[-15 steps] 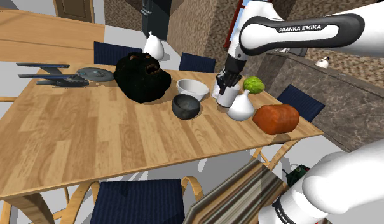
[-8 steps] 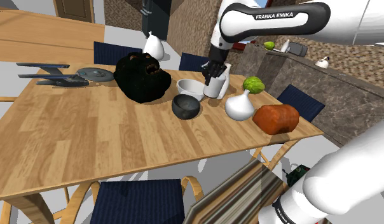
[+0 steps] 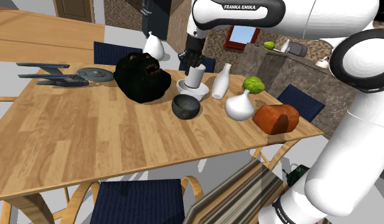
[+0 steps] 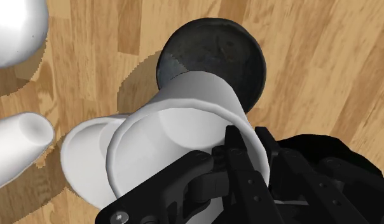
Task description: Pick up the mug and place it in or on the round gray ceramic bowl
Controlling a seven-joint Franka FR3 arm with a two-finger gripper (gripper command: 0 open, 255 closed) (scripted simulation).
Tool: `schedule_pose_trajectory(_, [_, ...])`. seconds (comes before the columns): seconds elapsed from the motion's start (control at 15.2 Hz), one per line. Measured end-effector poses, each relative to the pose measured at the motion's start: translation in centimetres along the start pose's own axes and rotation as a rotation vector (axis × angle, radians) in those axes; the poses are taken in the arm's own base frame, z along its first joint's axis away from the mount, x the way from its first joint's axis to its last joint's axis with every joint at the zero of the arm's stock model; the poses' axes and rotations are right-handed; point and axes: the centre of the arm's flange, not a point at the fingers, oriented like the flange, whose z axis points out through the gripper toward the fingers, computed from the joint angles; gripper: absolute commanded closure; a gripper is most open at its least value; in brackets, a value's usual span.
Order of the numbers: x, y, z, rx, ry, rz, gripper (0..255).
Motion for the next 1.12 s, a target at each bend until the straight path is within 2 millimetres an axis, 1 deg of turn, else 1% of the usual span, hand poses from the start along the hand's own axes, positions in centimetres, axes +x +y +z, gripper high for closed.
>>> schedule_pose_trajectory(0.13, [1.1,-0.2,0.6,0.000,0.000,0.000,255])
schedule_pose_trajectory(0.26, [1.2,-0.4,1.5,0.000,0.000,0.001,255])
schedule_pose_trajectory(1.12, [0.6,-0.9,8.4,0.000,0.000,0.001,255])
